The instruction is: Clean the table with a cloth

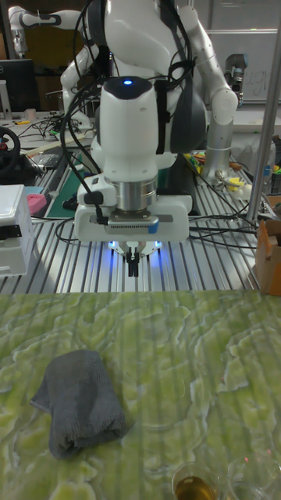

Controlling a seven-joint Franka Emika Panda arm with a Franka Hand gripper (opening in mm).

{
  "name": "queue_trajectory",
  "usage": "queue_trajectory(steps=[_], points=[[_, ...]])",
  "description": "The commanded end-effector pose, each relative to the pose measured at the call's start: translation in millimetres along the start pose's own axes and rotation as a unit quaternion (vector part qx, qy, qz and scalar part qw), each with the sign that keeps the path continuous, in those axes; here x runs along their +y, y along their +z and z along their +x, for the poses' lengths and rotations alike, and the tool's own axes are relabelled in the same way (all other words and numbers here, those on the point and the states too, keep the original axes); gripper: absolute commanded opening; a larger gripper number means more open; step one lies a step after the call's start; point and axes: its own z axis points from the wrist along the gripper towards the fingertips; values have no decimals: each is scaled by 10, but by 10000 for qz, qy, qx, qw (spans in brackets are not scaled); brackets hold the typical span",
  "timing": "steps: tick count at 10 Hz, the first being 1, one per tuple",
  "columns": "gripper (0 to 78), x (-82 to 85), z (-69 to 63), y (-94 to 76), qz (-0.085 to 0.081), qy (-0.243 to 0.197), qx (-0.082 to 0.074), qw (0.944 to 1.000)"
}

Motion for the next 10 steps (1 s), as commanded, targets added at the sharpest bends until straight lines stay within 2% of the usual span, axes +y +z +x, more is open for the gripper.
queue_trajectory(steps=[1,3,4,5,6,10], points=[[0,-1,0,0,-154,1062,241,9939],[0,-6,-3,0,-148,1038,235,9942],[0,-57,-59,-4,-145,972,222,9949],[0,-57,-60,-4,-145,971,222,9949],[0,-136,-144,-14,-168,961,231,9950],[0,-307,-326,-50,-195,1034,233,9942]])
